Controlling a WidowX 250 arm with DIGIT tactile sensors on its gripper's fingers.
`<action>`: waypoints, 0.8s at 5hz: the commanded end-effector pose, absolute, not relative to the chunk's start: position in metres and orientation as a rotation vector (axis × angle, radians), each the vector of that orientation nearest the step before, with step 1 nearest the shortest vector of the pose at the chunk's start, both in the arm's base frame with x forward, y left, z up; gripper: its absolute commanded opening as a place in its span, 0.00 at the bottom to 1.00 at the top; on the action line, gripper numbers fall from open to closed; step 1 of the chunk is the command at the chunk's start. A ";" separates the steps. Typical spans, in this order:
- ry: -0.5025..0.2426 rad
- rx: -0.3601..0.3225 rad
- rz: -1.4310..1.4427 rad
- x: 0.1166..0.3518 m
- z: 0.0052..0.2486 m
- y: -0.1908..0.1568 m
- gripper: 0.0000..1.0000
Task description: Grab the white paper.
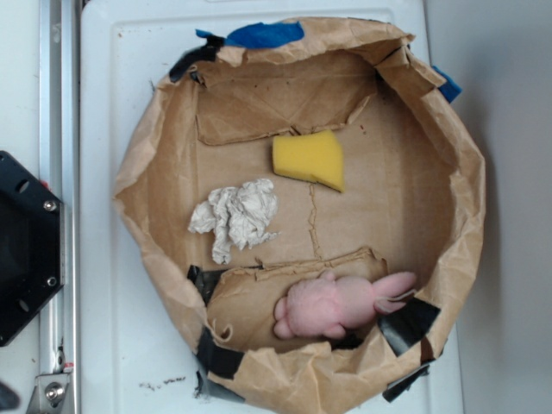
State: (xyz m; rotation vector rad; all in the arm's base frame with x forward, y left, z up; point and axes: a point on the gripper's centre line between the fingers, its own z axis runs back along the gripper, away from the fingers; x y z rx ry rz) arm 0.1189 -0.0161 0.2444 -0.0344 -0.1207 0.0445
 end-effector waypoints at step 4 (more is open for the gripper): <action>-0.161 -0.041 0.046 0.214 0.232 0.026 1.00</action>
